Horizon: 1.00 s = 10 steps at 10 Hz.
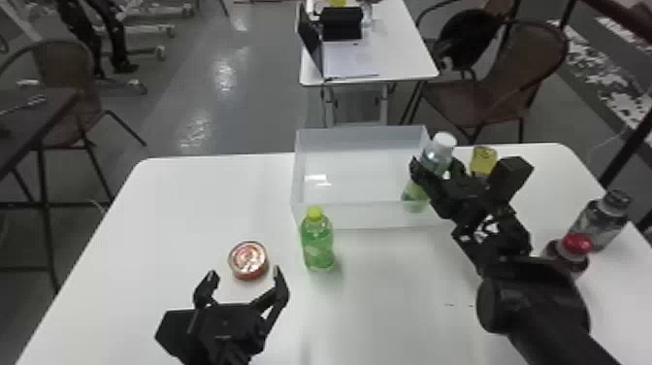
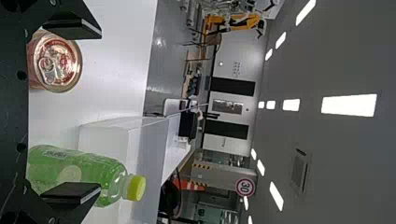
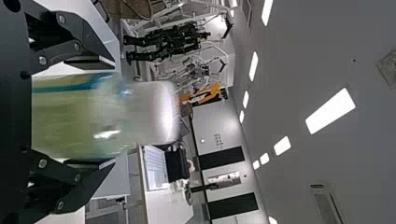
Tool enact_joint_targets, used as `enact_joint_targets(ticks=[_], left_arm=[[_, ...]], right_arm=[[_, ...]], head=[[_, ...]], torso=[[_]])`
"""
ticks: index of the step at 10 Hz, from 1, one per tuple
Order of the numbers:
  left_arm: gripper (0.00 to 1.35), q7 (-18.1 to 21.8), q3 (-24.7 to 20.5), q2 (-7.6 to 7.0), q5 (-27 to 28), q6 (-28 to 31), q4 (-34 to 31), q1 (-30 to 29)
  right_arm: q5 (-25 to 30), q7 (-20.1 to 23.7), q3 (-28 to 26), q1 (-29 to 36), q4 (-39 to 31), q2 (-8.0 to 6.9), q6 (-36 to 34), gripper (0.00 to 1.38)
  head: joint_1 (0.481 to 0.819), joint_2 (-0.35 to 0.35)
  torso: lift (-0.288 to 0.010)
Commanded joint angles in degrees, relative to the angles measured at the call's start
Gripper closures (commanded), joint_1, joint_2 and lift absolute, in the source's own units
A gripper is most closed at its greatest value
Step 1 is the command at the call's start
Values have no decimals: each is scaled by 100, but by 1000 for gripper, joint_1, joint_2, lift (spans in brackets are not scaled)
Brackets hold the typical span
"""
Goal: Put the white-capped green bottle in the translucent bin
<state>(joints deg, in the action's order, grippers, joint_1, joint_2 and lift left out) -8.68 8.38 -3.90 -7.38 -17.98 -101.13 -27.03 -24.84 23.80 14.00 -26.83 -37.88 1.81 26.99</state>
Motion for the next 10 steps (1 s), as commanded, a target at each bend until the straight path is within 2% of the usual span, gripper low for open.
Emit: enact_joint_targets(ticks=[1,3,4,6,7,8,10], left_arm=[[148,-2,14,-5,-18,-4,5,5],[148,-2,14,-32,-10,-39,5,13],[148,-2,14,-49,-1,-83,5,13],[148,-2,6,-49,17,-144,5,5],[148,-2,23,-40,17,-144,5,5],[148,-2,23,-23,17,-162,5,-13],[148,-2,23,-32,-1,-197,-4,-13]], right_arm=[[-21,2,41,-6,88,-5,-1,-2],[14,-34,41,38,-18,-5,8,-2],[58,-42,41,179,-316,-5,-10,-2],[568,-157,-108,882,-1784,47,-405,-2],[445,-165,-100,1312,-2637,135,-1029,-2],[559,-271,-100,1813,-3393,214,-1284,-2],[427,-561,-152,2886,-4632,337,-1724,-2]], head=[[695,83],[695,84],[695,84],[695,97],[695,107],[695,111],[695,124]], torso=[[-80],[-80],[-80],[-80],[-80],[-80],[-80]])
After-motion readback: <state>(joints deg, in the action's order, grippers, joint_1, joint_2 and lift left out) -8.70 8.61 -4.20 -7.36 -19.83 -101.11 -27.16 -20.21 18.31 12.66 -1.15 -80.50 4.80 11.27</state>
